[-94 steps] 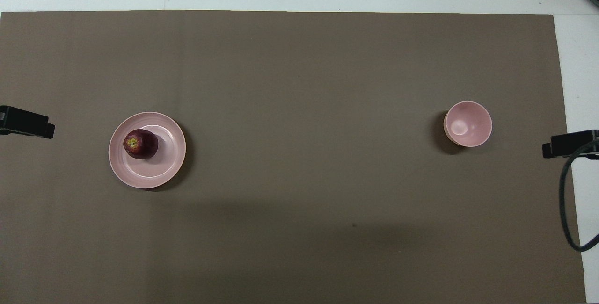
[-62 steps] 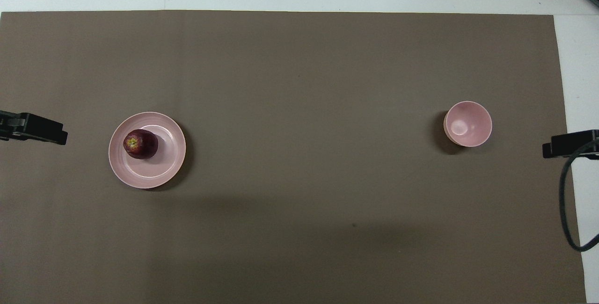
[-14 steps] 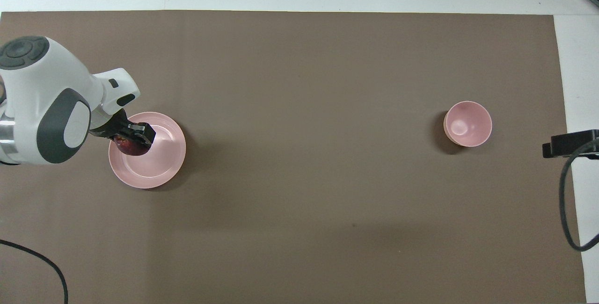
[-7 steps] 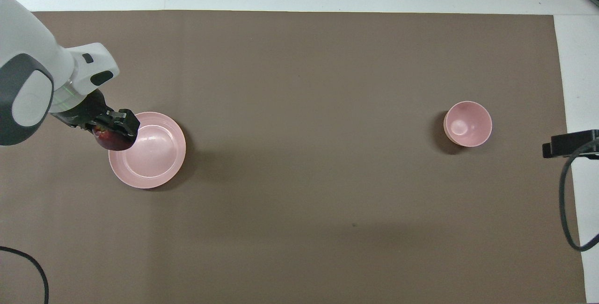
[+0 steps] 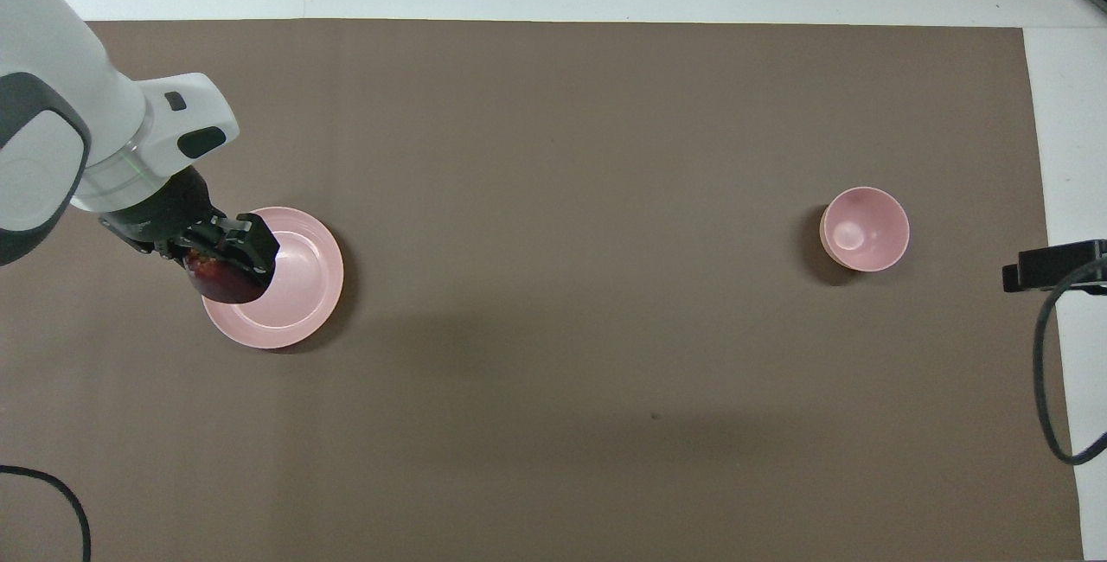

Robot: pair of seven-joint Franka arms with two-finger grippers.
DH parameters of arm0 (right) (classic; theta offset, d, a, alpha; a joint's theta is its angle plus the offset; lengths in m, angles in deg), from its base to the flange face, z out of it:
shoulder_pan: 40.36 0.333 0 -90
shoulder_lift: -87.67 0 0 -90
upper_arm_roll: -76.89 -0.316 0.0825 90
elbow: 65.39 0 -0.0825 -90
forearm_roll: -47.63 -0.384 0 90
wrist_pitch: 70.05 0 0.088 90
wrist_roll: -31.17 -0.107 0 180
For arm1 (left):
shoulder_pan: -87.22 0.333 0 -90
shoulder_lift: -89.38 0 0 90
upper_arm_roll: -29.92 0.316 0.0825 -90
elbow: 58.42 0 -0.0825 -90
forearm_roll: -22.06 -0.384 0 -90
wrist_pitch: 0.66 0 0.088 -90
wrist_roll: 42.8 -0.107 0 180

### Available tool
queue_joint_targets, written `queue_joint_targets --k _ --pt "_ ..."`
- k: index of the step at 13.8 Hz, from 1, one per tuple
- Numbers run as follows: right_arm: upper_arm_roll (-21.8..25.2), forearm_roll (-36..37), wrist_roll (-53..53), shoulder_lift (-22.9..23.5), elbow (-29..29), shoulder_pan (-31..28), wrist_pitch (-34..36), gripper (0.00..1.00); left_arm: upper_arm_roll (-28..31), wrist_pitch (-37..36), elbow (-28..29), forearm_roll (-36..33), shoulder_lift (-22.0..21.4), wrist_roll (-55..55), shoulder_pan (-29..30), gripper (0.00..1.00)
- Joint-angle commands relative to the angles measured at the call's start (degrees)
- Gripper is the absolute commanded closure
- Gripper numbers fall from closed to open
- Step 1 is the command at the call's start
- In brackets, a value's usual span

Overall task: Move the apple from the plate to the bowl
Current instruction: 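Lower the left gripper and close it around the red apple, then lift the apple with the left gripper while the right gripper approaches it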

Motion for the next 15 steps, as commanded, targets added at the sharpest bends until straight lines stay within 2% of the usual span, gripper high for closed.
queue_joint_targets --k 1,3,9,12,15 --pt "0.14 -0.60 -0.34 -0.16 -0.30 -0.10 0.52 0.00 0.08 -1.10 -0.89 5.58 0.04 10.42 -0.53 1.00" --pt "0.06 -0.60 -0.34 -0.16 -0.30 -0.10 0.52 0.00 0.08 -1.36 -0.89 10.94 0.13 17.72 -0.53 1.00" --pt "0.06 -0.60 -0.34 -0.16 -0.30 -0.10 0.52 0.00 0.25 -0.93 -0.10 32.82 0.04 35.50 0.69 1.00" --pt "0.14 -0.60 -0.34 -0.16 -0.30 -0.10 0.52 0.00 0.17 1.52 0.43 38.37 0.04 38.65 0.61 1.00" --pt "-0.03 -0.78 2.80 -2.08 0.74 -0.01 2.02 0.00 0.25 4.87 0.52 49.25 0.13 54.00 0.78 1.00"
